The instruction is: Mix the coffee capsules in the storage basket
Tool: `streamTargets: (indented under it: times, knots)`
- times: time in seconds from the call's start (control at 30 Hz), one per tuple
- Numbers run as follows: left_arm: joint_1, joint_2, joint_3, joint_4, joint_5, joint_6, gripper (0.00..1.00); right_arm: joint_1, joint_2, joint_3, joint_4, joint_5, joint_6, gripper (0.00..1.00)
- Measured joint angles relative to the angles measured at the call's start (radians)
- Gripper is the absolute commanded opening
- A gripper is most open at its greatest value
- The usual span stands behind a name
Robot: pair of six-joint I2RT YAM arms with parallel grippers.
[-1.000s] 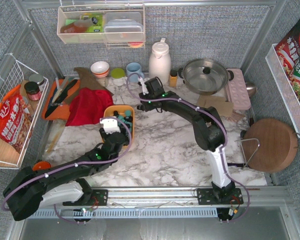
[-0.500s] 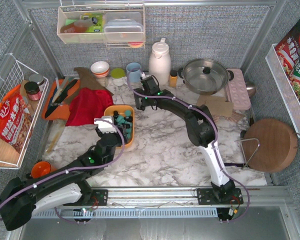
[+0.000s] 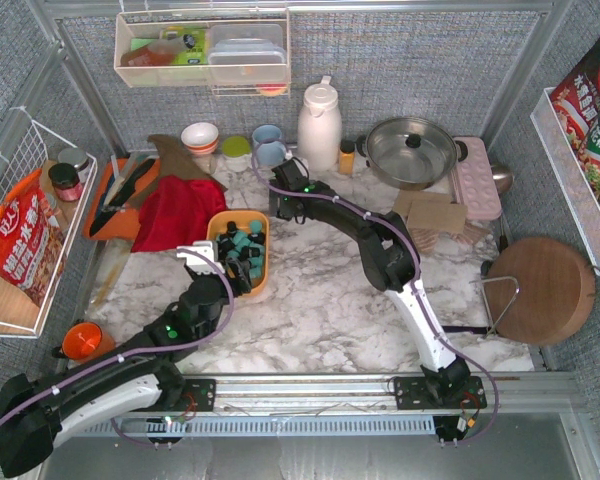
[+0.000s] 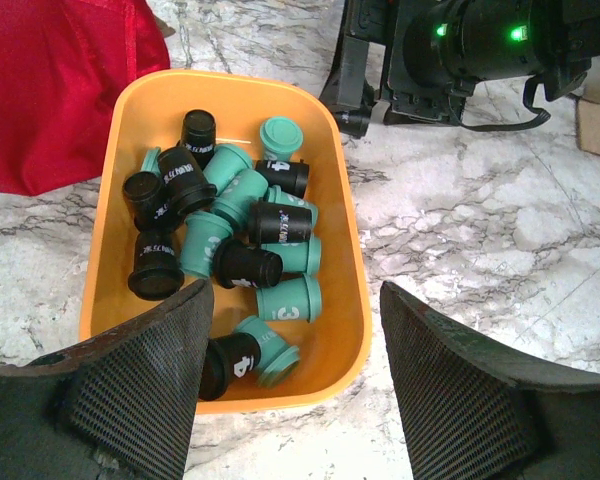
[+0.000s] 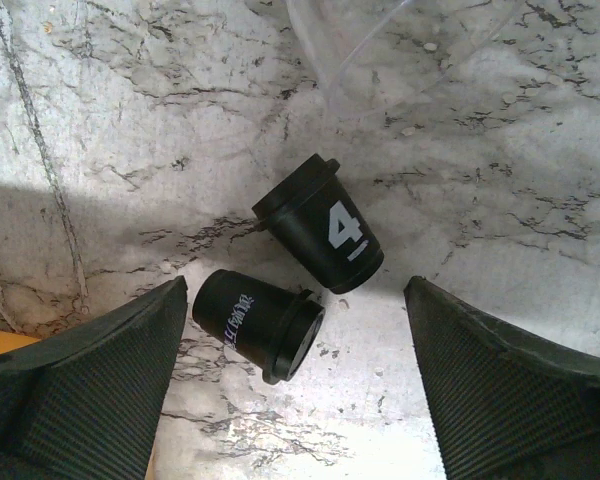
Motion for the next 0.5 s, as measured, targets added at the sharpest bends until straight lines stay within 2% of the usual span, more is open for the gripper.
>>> streamTargets:
  times: [0.1, 0.33, 0.5]
  knots:
    - [0.0, -0.008, -0.014, 0.007, 0.0, 0.0, 0.76, 0.0, 0.0, 0.0, -0.006, 0.0, 0.005, 0.59]
    - [0.0, -0.011, -0.027, 0.027, 0.008, -0.008, 0.76, 0.001, 0.002, -0.007, -0.004, -0.002, 0.027, 0.41]
    - [0.0, -0.011, -0.031, 0.035, 0.012, -0.011, 0.76, 0.0, -0.034, -0.073, 0.034, -0.011, 0.025, 0.38]
